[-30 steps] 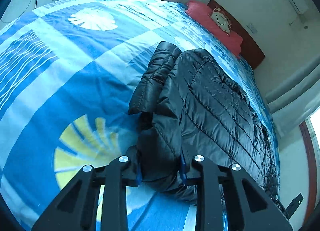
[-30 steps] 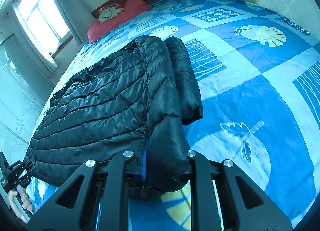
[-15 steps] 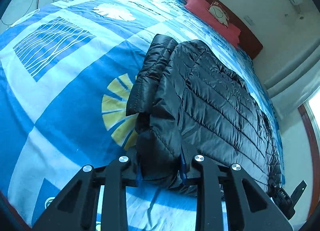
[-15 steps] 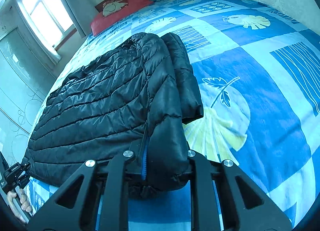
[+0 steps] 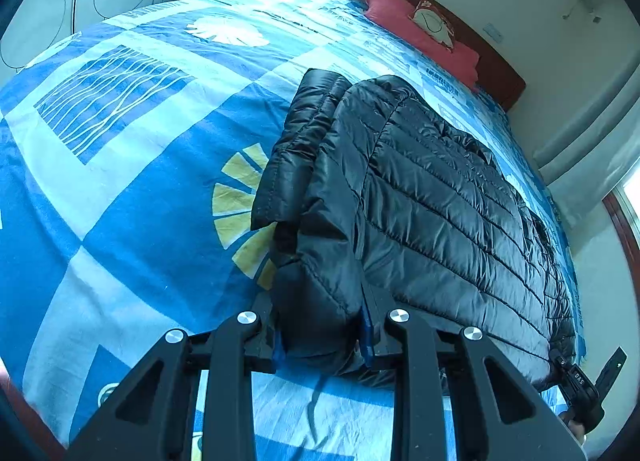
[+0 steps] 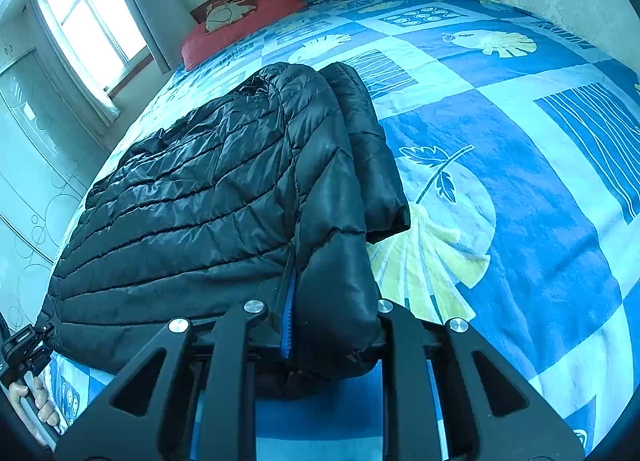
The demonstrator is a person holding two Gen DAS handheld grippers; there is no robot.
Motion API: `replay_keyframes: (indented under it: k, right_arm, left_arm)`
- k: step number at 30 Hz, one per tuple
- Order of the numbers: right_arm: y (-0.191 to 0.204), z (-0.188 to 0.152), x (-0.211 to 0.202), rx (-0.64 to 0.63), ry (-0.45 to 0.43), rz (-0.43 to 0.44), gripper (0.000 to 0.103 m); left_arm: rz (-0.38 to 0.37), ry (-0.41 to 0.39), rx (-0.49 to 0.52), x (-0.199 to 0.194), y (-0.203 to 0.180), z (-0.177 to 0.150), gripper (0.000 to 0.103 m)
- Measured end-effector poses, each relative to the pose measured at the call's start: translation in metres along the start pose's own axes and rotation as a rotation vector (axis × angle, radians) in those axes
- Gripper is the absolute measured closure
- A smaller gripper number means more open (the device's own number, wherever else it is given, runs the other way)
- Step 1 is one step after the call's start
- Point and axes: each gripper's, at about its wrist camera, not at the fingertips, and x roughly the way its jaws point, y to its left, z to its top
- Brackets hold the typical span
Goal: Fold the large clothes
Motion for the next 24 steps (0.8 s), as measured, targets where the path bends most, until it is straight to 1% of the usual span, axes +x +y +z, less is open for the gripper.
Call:
replay_keyframes:
  k: [10, 12, 14, 15, 16, 18, 19, 20, 24]
  right_arm:
    - [-0.002, 0.000, -0.004, 0.005, 0.011, -0.001, 0.084]
    - [-0.002, 0.002, -0.002, -0.003, 0.022, -0.009, 0.082]
    - [-0.001, 0.005, -0.002, -0.006, 0.028, -0.035, 0.071]
    - [-0.002, 0.005, -0.003, -0.002, 0.032, -0.044, 0.069]
    - [-0.004, 0.005, -0.003, 0.001, 0.037, -0.047, 0.064]
    - [-0.005, 0.005, -0.006, 0.003, 0.045, -0.055, 0.058]
    - [-0.006, 0.005, -0.008, 0.001, 0.048, -0.062, 0.054]
    - [-0.006, 0.005, -0.012, -0.001, 0.049, -0.075, 0.053]
    - [-0.009, 0.004, -0.029, -0.007, 0.050, -0.103, 0.052]
  left_arm:
    - [-0.006, 0.006, 0.006, -0.003, 0.002, -0.002, 0.075]
    - [-0.008, 0.012, 0.011, -0.001, 0.003, -0.001, 0.073]
    - [-0.001, 0.012, 0.029, -0.001, 0.002, 0.000, 0.070]
    - [0.008, 0.010, 0.053, -0.002, -0.001, 0.001, 0.065]
    - [0.021, 0.009, 0.075, -0.003, -0.002, 0.001, 0.061]
    - [0.040, 0.010, 0.106, -0.006, -0.003, 0.001, 0.044]
    - [0.050, 0.016, 0.119, -0.007, -0.003, 0.000, 0.041]
    - [0.047, 0.022, 0.128, -0.009, -0.002, 0.000, 0.038]
    - [0.037, 0.056, 0.153, -0.018, 0.005, -0.002, 0.034]
